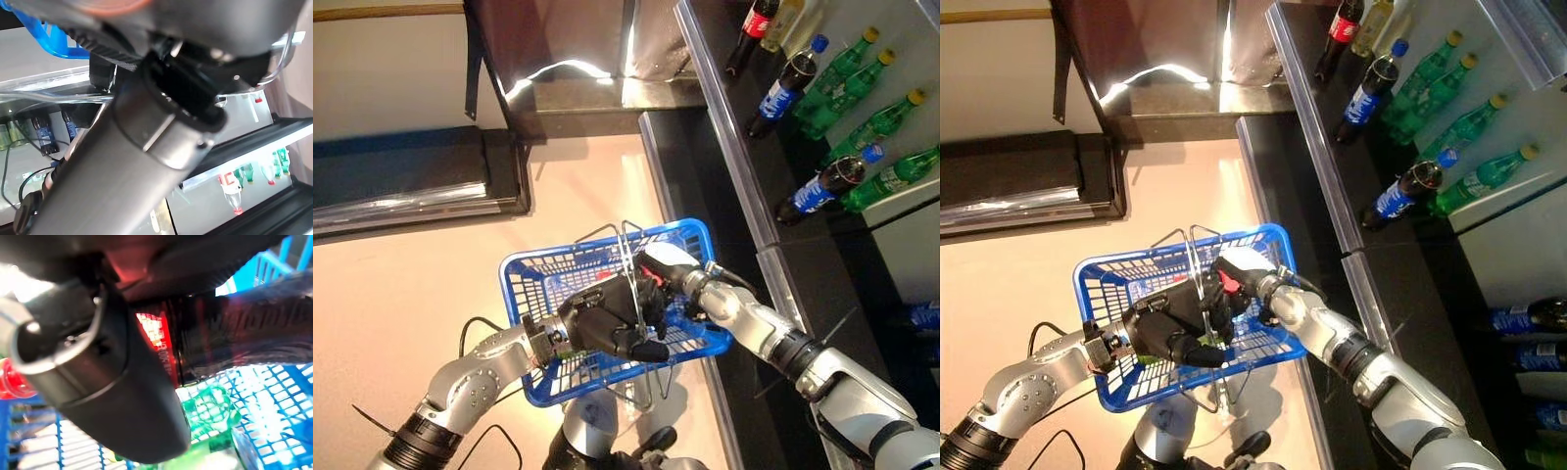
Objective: Pick up the drink and place into the basket.
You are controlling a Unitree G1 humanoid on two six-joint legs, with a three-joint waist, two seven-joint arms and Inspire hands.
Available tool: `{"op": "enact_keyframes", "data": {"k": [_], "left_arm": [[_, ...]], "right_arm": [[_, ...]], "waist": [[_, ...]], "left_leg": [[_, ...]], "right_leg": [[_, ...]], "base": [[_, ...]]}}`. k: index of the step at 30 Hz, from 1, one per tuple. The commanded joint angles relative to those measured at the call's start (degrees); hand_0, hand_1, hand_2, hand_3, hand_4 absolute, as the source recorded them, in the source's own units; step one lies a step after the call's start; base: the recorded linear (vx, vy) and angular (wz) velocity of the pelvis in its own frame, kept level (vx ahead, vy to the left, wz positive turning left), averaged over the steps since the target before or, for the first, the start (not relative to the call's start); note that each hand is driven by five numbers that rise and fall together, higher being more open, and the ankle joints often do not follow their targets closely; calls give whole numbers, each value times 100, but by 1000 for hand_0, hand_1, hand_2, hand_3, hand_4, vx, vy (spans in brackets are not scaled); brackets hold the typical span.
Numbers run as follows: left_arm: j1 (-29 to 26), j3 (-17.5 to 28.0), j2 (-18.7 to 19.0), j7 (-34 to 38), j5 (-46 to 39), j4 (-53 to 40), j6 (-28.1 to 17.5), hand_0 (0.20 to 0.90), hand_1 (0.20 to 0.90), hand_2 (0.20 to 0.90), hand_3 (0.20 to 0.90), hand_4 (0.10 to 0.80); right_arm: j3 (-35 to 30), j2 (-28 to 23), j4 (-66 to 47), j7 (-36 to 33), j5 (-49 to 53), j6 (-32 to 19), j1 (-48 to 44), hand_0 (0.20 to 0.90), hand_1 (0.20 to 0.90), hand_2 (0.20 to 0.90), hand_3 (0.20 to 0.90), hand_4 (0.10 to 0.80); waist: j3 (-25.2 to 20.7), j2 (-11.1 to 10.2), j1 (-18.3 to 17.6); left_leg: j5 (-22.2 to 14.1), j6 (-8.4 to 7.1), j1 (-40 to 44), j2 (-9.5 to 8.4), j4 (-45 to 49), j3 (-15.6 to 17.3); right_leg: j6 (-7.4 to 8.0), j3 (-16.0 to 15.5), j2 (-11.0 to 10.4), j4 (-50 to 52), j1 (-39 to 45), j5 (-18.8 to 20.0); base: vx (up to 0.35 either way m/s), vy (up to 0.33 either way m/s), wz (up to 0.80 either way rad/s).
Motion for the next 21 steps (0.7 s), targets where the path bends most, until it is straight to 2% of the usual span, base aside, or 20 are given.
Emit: {"op": "enact_keyframes", "data": {"k": [1, 7, 9, 10, 11, 12, 21], "left_arm": [[-781, -533, -1156, -1563, -940, -1888, -790, 300, 300, 300, 200, 100], [-811, -579, -1192, -1637, -936, -1915, -745, 300, 300, 300, 200, 100], [-822, -592, -1196, -1639, -941, -1920, -735, 300, 300, 300, 200, 100], [-829, -587, -1209, -1647, -940, -1922, -711, 300, 300, 300, 200, 100], [-842, -585, -1214, -1635, -952, -1932, -692, 300, 300, 300, 200, 100], [-862, -602, -1215, -1611, -964, -1939, -696, 300, 300, 300, 200, 100], [-796, -571, -1219, -1629, -976, -1995, -623, 300, 300, 300, 200, 100]], "right_arm": [[534, 364, 300, -243, -251, -263, -492, 300, 300, 300, 200, 100], [536, 489, 513, -137, -321, -168, -483, 300, 300, 300, 200, 100], [527, 531, 597, -88, -324, -140, -465, 406, 406, 406, 324, 224], [514, 574, 696, -53, -338, -131, -434, 580, 580, 580, 527, 427], [521, 605, 748, -51, -335, -106, -423, 799, 799, 799, 782, 682], [522, 646, 799, -22, -325, -70, -428, 900, 900, 900, 900, 800], [434, 762, 949, -106, -286, 3, -274, 900, 900, 900, 900, 800]], "waist": [[-2105, -27, -85], [-2139, -17, -60], [-2151, -18, -51], [-2152, -18, -43], [-2150, -18, -36], [-2155, -18, -34], [-2160, -16, -26]], "left_leg": [[-341, 51, 172, -15, -206, -176], [-331, 64, 175, -42, -206, -208], [-329, 65, 167, -50, -206, -216], [-327, 68, 167, -55, -206, -223], [-329, 70, 169, -57, -206, -230], [-328, 73, 165, -61, -206, -237], [-321, 90, 177, -76, -206, -237]], "right_leg": [[137, -125, -34, 17, 117, 60], [132, -160, -28, 15, 124, 64], [133, -167, -26, 15, 122, 65], [133, -173, -23, 17, 121, 67], [130, -179, -21, 18, 123, 65], [129, -178, -21, 20, 118, 65], [135, -166, -14, 16, 121, 87]], "base": [[-1, 6, 10], [1, 5, 3], [0, 0, 0], [0, 0, 0], [0, 0, 0], [0, 0, 0], [0, 0, 0]]}}
